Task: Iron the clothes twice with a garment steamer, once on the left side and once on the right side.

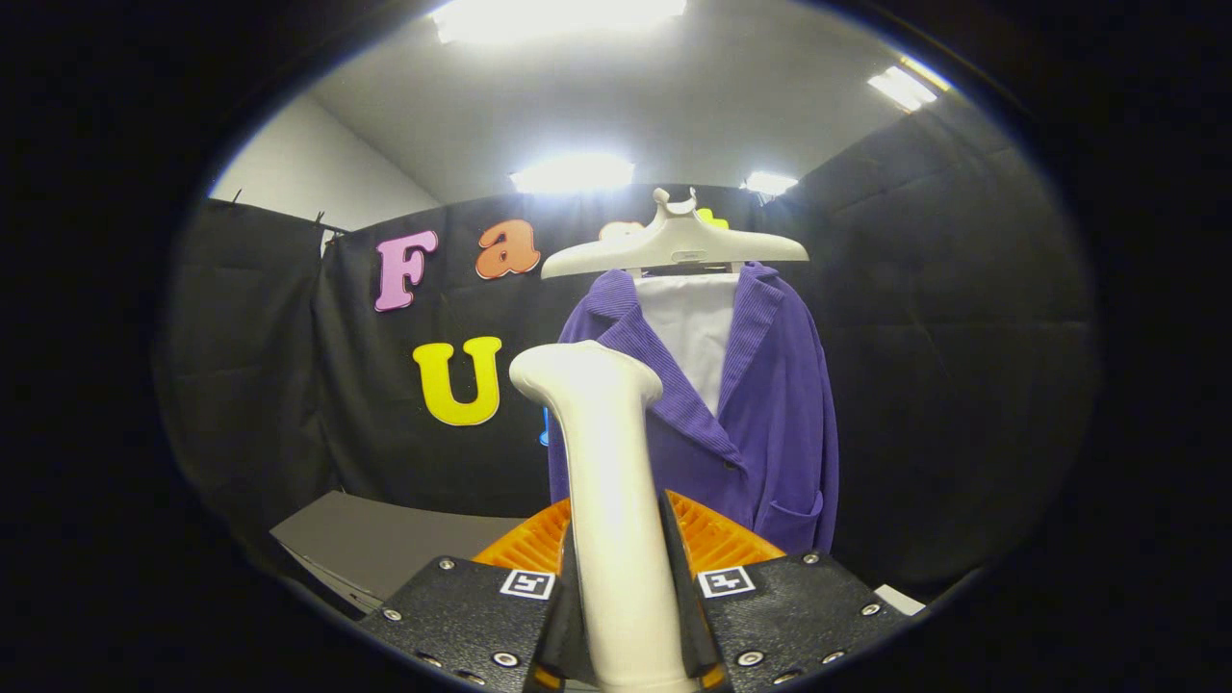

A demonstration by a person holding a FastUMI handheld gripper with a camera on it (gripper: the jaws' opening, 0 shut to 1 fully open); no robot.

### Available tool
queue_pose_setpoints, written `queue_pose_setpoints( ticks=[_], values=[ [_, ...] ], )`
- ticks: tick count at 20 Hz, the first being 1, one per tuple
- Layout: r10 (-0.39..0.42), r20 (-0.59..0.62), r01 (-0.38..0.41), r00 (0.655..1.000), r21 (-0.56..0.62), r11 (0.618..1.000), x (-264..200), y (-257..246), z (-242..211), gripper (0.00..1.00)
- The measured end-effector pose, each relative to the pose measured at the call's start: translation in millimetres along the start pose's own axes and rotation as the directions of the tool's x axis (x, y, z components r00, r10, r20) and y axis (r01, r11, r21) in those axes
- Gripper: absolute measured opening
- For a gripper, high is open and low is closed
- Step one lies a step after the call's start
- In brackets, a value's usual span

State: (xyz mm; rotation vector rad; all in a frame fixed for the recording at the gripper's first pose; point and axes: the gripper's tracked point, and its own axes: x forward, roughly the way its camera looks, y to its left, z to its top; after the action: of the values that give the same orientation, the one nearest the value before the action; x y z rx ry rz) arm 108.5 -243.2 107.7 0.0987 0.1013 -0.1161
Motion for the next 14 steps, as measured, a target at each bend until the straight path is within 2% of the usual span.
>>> queue_pose_setpoints(
  ticks=[8,14],
  values=[
    [-0.081,0.088,0.08,0.993,0.01,0.997,40,-7,23,0.39],
    [-0.152,0.087,0.155,0.985,-0.035,0.987,87,-17,17,0.39]
  ],
)
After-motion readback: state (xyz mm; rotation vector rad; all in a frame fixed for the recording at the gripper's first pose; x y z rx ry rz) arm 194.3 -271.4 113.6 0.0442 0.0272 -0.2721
